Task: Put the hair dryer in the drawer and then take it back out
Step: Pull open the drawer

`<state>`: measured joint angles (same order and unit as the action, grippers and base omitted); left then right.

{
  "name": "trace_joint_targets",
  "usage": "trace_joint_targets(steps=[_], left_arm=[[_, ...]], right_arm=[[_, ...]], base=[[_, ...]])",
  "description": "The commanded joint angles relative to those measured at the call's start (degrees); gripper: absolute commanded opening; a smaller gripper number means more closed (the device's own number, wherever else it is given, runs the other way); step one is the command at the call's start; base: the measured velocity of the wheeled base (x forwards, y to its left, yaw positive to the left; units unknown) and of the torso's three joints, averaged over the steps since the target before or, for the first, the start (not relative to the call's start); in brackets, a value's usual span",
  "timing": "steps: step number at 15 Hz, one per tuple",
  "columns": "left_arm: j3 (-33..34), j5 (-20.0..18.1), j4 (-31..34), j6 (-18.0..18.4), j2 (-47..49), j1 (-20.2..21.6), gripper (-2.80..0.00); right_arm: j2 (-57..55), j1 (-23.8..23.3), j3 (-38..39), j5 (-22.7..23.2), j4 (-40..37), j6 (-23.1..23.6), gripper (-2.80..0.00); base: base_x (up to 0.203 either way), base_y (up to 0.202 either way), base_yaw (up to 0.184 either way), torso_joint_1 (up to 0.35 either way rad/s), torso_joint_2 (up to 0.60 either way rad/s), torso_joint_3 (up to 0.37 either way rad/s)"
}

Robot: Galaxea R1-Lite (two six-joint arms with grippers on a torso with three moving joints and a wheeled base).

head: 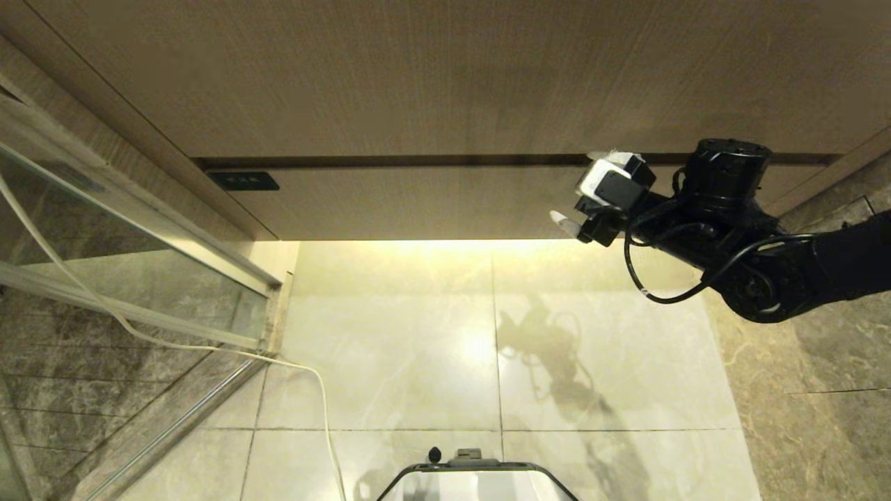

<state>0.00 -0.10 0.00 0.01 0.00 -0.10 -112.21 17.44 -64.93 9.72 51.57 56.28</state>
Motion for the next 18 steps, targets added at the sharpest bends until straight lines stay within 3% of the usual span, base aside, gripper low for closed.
trace_joint_targets(steps=[1,4,7,10,18], left_arm=[[0.1,0.0,0.0,0.0,0.0,0.0,-2.8],[0.1,0.0,0.0,0.0,0.0,0.0,-2.8],[0.1,0.0,0.0,0.0,0.0,0.0,-2.8],[0.1,0.0,0.0,0.0,0.0,0.0,-2.8],[0.1,0.0,0.0,0.0,0.0,-0.1,-2.8]], right_arm=[[-2.6,-0.2,-2.8,0.9,-2.6,0.8,0.0],[-3.8,-0.2,-5.6,2.6,-6.6,1.9,0.0],[-5.4,-0.2,-8.2,3.3,-6.7,3.3,0.0],[-6.6,-0.2,-9.9,6.8,-6.3,4.9,0.0],[-11.3,-0.8,-15.2,6.5,-8.1,7.0,0.0]], base=[[0.0,0.0,0.0,0.0,0.0,0.0],[0.0,0.0,0.0,0.0,0.0,0.0],[0.0,0.0,0.0,0.0,0.0,0.0],[0.0,0.0,0.0,0.0,0.0,0.0],[0.0,0.0,0.0,0.0,0.0,0.0]])
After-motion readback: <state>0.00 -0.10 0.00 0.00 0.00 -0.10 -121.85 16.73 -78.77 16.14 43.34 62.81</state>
